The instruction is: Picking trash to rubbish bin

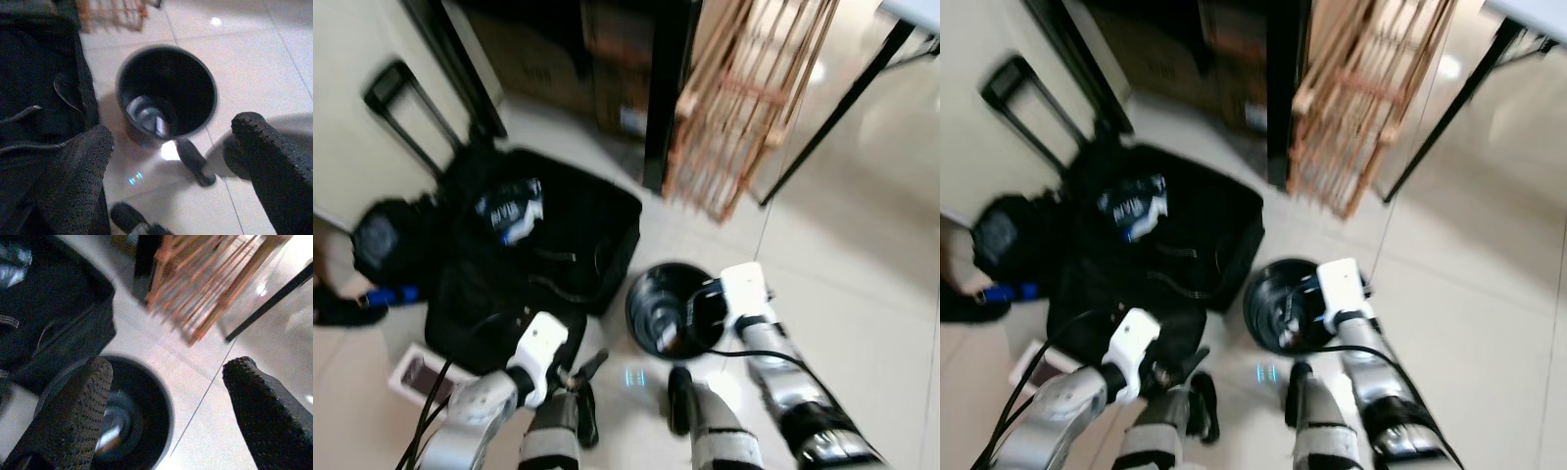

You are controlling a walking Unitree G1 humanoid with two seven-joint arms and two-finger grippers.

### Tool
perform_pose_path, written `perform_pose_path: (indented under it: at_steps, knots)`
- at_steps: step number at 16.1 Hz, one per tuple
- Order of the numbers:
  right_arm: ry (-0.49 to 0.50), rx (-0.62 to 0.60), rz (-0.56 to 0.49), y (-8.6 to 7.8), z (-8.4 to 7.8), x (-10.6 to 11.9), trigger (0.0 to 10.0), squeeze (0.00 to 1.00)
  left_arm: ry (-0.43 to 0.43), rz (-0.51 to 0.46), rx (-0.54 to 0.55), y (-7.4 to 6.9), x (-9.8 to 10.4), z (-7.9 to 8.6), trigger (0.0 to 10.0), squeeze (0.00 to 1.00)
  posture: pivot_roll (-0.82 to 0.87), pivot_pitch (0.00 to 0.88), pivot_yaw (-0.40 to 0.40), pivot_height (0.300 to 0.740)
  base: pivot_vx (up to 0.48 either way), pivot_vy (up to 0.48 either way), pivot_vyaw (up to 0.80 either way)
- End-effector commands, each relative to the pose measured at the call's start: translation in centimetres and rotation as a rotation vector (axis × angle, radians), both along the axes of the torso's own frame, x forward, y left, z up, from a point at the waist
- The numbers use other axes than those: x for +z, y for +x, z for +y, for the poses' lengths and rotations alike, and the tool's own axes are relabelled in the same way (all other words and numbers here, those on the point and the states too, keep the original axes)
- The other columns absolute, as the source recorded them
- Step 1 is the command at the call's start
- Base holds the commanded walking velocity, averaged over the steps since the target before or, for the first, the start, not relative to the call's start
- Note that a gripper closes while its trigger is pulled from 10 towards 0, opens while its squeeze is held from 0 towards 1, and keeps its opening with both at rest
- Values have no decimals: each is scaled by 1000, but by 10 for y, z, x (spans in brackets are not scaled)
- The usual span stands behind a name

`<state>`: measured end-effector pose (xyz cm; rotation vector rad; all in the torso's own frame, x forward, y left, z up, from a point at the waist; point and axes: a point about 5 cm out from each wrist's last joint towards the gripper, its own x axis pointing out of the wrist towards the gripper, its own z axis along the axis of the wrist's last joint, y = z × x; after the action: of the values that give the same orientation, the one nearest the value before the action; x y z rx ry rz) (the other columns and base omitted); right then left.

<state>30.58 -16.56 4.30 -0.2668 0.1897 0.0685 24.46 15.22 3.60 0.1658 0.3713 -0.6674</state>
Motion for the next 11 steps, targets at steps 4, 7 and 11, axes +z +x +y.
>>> perform_pose_path:
  at_steps: [4,7,11]
  knots:
    - [53,23,-65,-14,5,24,10000,0,-47,-82,91,23,15,0,10000,0,-27,125,105,740,0,0,0]
    - [-64,-51,-76,-20,-5,41,10000,0,-88,-133,80,49,28,-20,10000,0,-77,89,137,740,0,0,0]
    - [-38,-155,-84,-26,-6,43,10000,0,-120,-176,111,58,32,-34,10000,0,-86,66,118,740,0,0,-388]
